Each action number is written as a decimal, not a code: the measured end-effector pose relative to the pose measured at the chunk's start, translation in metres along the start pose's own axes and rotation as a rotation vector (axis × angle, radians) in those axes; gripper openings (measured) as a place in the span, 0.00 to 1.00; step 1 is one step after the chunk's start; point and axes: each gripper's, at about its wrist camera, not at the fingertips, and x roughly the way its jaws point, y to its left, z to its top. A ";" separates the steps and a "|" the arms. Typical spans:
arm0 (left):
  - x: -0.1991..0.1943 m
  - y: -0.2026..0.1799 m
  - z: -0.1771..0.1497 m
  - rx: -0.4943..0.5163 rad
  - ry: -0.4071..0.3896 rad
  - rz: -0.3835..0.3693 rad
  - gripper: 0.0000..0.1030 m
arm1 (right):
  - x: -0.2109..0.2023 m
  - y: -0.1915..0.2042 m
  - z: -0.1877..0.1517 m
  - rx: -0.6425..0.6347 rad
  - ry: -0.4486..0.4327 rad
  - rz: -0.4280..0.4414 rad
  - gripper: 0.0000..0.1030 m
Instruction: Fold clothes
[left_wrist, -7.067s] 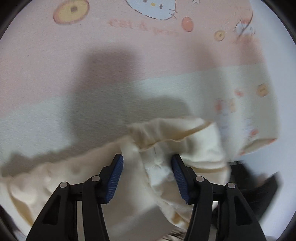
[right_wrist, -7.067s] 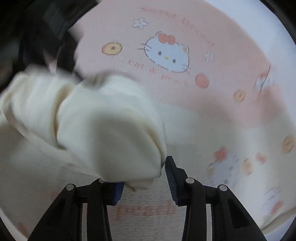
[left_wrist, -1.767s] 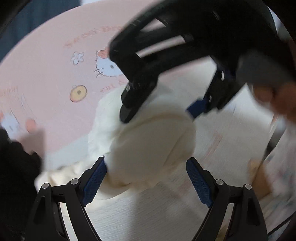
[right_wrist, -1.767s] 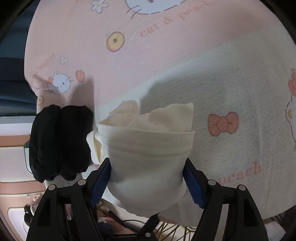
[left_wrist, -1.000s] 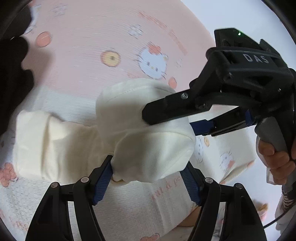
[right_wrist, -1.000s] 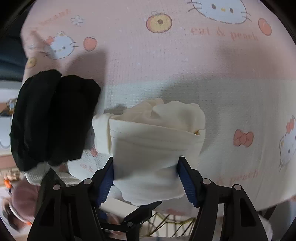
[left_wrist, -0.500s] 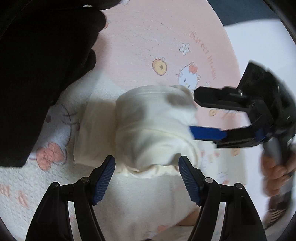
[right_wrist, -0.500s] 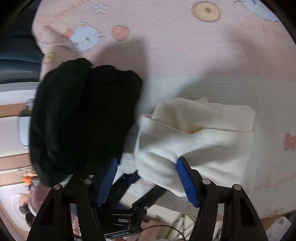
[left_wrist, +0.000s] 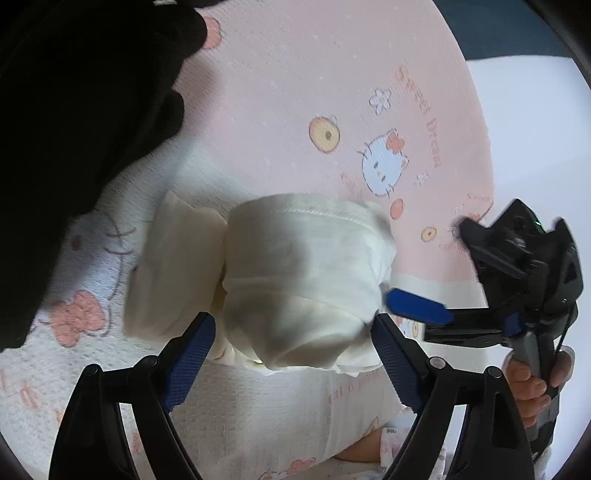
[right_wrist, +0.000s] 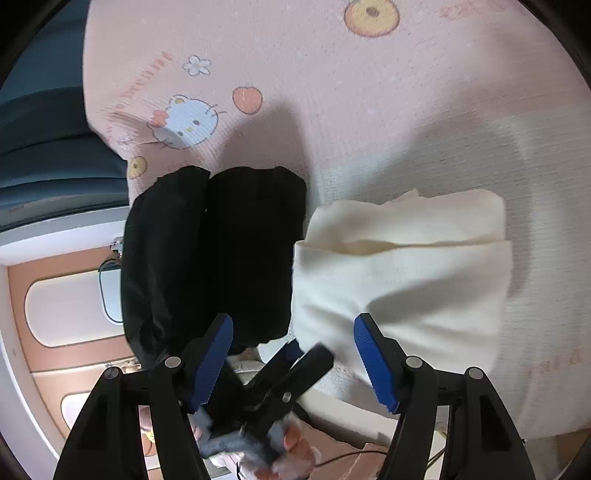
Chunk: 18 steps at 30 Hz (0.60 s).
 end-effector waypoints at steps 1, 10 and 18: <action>-0.002 -0.002 -0.002 0.015 -0.006 0.021 0.84 | -0.008 -0.004 -0.001 -0.011 -0.016 0.004 0.72; -0.005 -0.005 0.001 0.054 -0.043 0.133 0.86 | -0.036 -0.092 -0.011 0.002 -0.249 0.049 0.80; -0.005 -0.002 -0.002 0.035 -0.021 0.120 0.86 | 0.004 -0.147 -0.016 0.144 -0.381 0.318 0.80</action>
